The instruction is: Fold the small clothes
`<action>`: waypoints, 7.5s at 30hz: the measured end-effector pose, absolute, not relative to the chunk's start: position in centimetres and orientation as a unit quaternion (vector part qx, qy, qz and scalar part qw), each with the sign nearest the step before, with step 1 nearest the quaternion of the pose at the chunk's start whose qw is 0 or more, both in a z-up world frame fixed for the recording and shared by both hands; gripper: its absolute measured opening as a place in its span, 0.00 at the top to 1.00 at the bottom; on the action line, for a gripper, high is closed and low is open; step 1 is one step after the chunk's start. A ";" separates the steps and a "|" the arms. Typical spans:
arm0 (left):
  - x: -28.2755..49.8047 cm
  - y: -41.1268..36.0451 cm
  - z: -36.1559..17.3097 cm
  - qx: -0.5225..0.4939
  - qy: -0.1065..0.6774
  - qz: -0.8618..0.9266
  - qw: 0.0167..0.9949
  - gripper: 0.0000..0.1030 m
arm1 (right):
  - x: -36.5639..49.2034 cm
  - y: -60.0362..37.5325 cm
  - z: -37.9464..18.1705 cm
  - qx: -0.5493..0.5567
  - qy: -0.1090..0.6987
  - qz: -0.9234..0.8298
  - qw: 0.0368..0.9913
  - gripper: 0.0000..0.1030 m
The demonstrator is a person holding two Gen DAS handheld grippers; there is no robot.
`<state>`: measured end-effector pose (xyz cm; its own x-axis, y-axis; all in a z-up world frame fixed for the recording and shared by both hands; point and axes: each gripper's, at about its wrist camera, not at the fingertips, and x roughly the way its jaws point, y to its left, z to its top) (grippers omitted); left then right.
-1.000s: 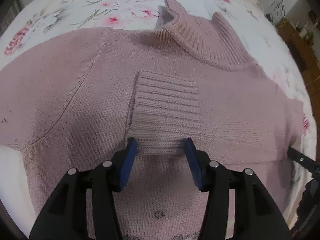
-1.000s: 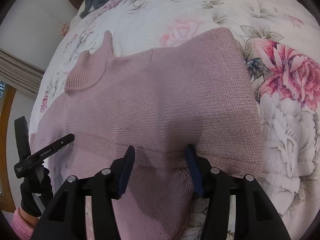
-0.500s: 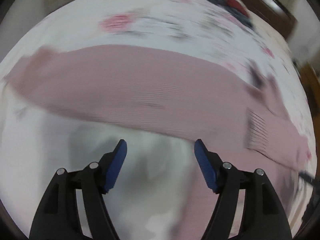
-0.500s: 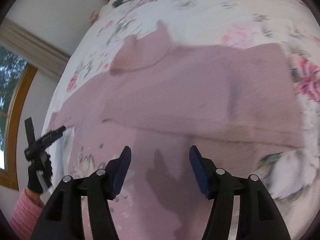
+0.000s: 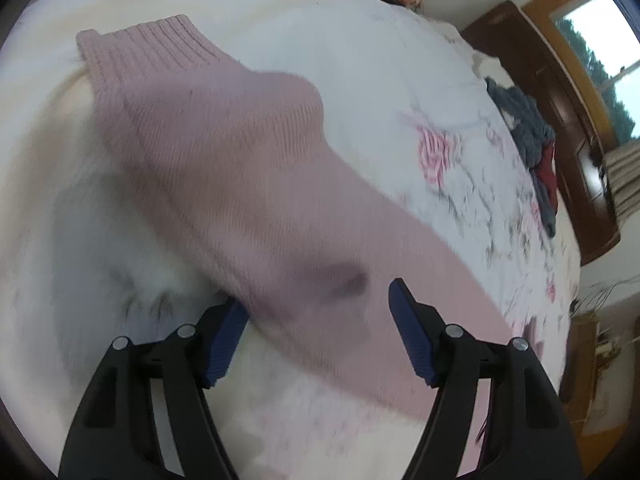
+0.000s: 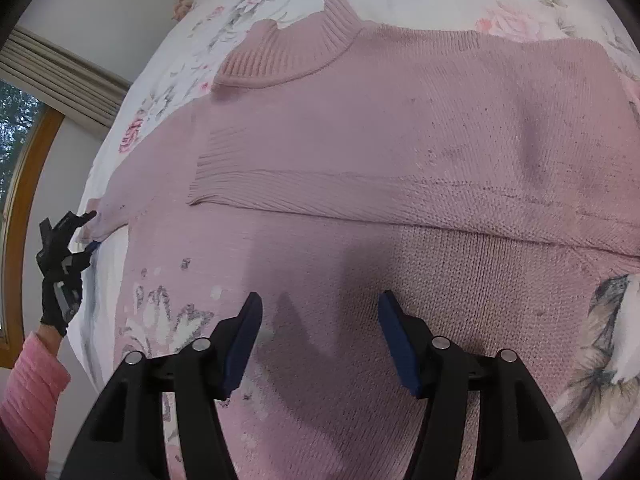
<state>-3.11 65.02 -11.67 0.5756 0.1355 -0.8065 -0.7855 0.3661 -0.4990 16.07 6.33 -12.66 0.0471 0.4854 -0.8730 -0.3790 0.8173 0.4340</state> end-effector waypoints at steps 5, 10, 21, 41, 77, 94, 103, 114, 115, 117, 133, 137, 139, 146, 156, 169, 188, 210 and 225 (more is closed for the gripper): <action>-2.8 65.7 -11.7 -0.469 0.335 0.306 0.758 0.33 | 16.0 6.5 -13.0 0.034 0.622 0.299 0.723 0.40; -3.5 66.0 -11.3 -0.443 0.340 0.313 0.769 0.60 | 16.0 6.6 -13.0 0.029 0.621 0.300 0.724 0.39; -2.4 62.3 -6.5 -0.372 0.328 0.267 0.826 0.95 | 15.5 6.4 -12.3 0.028 0.622 0.298 0.724 0.39; 8.5 40.1 -4.7 -0.334 0.317 0.043 0.886 0.95 | 14.9 3.7 -11.7 0.040 0.617 0.297 0.728 0.39; 8.1 45.9 -12.0 -0.252 0.482 0.148 0.826 0.67 | 17.6 19.7 -9.5 0.068 0.633 0.366 0.679 0.37; 2.7 49.4 -8.6 -0.286 0.427 0.169 0.841 0.61 | 17.4 30.4 -14.3 0.073 0.675 0.370 0.634 0.78; 4.9 46.2 -8.4 -0.275 0.430 0.140 0.848 0.59 | 18.2 24.1 -6.5 0.026 0.596 0.387 0.703 0.87; 9.2 41.8 -12.0 -0.232 0.496 0.150 0.823 0.59 | 22.0 16.0 -10.6 0.017 0.630 0.298 0.717 0.86; 9.4 41.8 -12.4 -0.229 0.502 0.153 0.820 0.58 | 21.9 15.9 -11.3 0.015 0.636 0.295 0.713 0.85; 9.7 41.8 -12.8 -0.221 0.506 0.154 0.819 0.56 | 21.5 16.0 -12.1 -0.007 0.641 0.288 0.712 0.82; 8.3 43.0 -11.5 -0.217 0.500 0.152 0.824 0.52 | 17.7 27.0 -8.2 -0.099 0.589 0.353 0.720 0.59; 8.7 43.3 -12.2 -0.222 0.508 0.151 0.818 0.50 | 17.2 30.0 -10.1 -0.128 0.603 0.353 0.704 0.53; 8.7 43.4 -12.4 -0.225 0.508 0.150 0.818 0.49 | 17.1 31.0 -11.0 -0.156 0.602 0.342 0.704 0.52; 8.8 43.4 -12.6 -0.222 0.510 0.150 0.817 0.47 | 17.6 30.9 -12.5 -0.198 0.593 0.307 0.718 0.91; 9.0 43.5 -12.7 -0.227 0.510 0.153 0.815 0.47 | 19.8 19.8 -6.0 -0.007 0.571 0.322 0.756 0.94; 9.2 43.0 -12.9 -0.210 0.514 0.166 0.815 0.45 | 23.1 2.6 -7.3 0.080 0.592 0.200 0.776 0.94; 13.2 35.2 -9.7 -0.160 0.511 0.101 0.838 0.42 | 24.7 -3.6 -11.5 0.199 0.633 0.196 0.722 0.90; 14.0 33.8 -10.1 -0.169 0.501 0.087 0.844 0.41 | 21.2 -0.9 -5.3 0.038 0.543 0.231 0.806 0.72; 14.1 34.3 -12.0 -0.149 0.521 0.086 0.836 0.40 | 23.3 -0.5 -10.5 0.049 0.620 0.232 0.748 0.71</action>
<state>14.06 34.35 -11.99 0.4430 -0.0126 -0.8964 -0.2988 0.9407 -0.1608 23.34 -0.49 -10.49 0.1244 0.4070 -0.9049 -0.2859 0.8880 0.3601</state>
